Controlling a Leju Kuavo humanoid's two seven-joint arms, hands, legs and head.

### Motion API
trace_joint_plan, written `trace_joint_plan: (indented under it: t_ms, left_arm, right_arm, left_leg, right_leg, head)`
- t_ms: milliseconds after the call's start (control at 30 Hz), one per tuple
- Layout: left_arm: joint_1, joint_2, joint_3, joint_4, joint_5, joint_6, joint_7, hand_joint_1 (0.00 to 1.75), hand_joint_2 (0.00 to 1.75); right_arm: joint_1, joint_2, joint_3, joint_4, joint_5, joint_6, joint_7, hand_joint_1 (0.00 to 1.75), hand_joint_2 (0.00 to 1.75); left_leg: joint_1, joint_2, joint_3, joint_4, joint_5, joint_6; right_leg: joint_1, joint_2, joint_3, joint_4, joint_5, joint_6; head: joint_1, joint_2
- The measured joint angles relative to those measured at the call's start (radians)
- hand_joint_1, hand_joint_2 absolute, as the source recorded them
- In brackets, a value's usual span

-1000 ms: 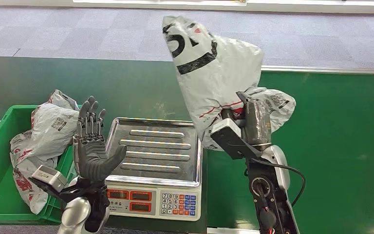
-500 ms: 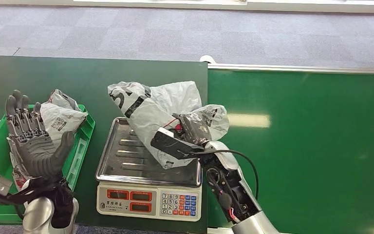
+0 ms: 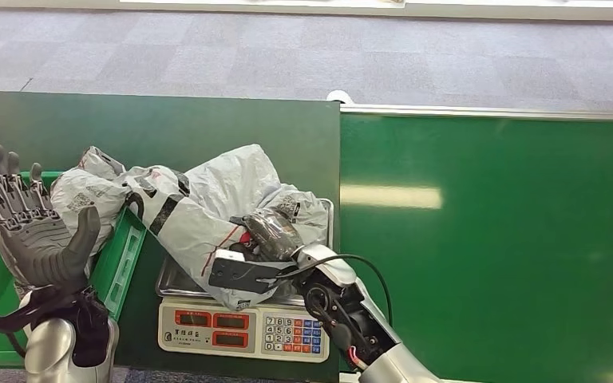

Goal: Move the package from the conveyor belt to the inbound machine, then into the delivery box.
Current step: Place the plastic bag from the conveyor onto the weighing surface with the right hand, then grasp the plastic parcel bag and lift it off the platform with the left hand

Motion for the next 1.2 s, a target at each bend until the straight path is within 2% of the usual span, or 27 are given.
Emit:
trace_joint_plan:
  t_ms: [67,200,333,567,767,1000,1200]
  left_arm:
    - [-0.002,0.000,0.002,0.000,0.000,0.000,-0.001,0.00,1.75]
    - [-0.005,0.000,0.007,0.002,0.000,0.001,-0.002,0.00,1.75]
    - [-0.005,0.000,0.011,0.002,0.002,0.004,-0.007,0.00,1.75]
    - [0.010,0.000,0.036,-0.008,0.001,0.033,-0.012,0.00,1.75]
    - [0.049,0.000,0.065,-0.024,-0.003,0.033,-0.003,0.00,1.75]
    - [0.081,0.000,0.070,-0.023,-0.001,0.006,-0.002,0.00,1.75]
    - [0.091,0.000,0.070,-0.023,0.005,-0.021,-0.002,0.00,1.75]
  right_arm:
    - [0.000,0.002,0.009,0.006,-0.004,0.002,-0.005,1.74,1.75]
    - [0.000,0.002,0.022,0.015,-0.006,0.003,-0.009,1.29,1.75]
    - [0.001,0.002,0.039,0.018,0.002,0.003,-0.003,0.02,1.75]
    - [0.047,-0.005,0.081,-0.029,-0.023,-0.006,0.007,0.00,1.75]
    - [0.154,-0.065,0.079,-0.199,-0.201,-0.018,0.009,0.00,1.75]
    - [0.314,-0.165,-0.042,-0.431,-0.367,-0.016,-0.088,0.00,1.75]
    - [0.424,-0.211,-0.157,-0.572,-0.436,0.021,-0.118,0.00,1.75]
  left_leg:
    - [0.000,0.000,0.000,0.000,0.000,0.000]
    - [0.000,0.000,0.000,0.000,0.000,0.000]
    - [0.000,0.000,0.000,0.000,0.000,0.000]
    - [0.000,0.000,0.000,0.000,0.000,0.000]
    - [0.000,0.000,-0.001,0.000,0.000,0.000]
    - [0.000,-0.001,-0.001,0.000,0.000,0.000]
    - [0.000,0.000,-0.001,0.000,0.000,0.000]
  right_leg:
    - [0.000,0.000,0.000,0.000,0.000,0.000]
    - [0.000,0.000,0.000,0.000,0.000,0.000]
    - [0.000,0.000,0.000,0.000,0.000,0.000]
    - [0.000,0.000,0.000,0.000,0.000,0.000]
    - [0.000,0.000,-0.002,-0.001,0.000,0.000]
    - [-0.001,0.000,-0.001,-0.001,0.000,0.000]
    - [0.000,0.000,-0.002,-0.001,0.000,0.000]
  head:
    - [0.000,0.000]
    - [0.000,0.000]
    - [0.000,0.000]
    - [0.000,0.000]
    - [0.000,0.000]
    - [0.000,0.000]
    - [0.000,0.000]
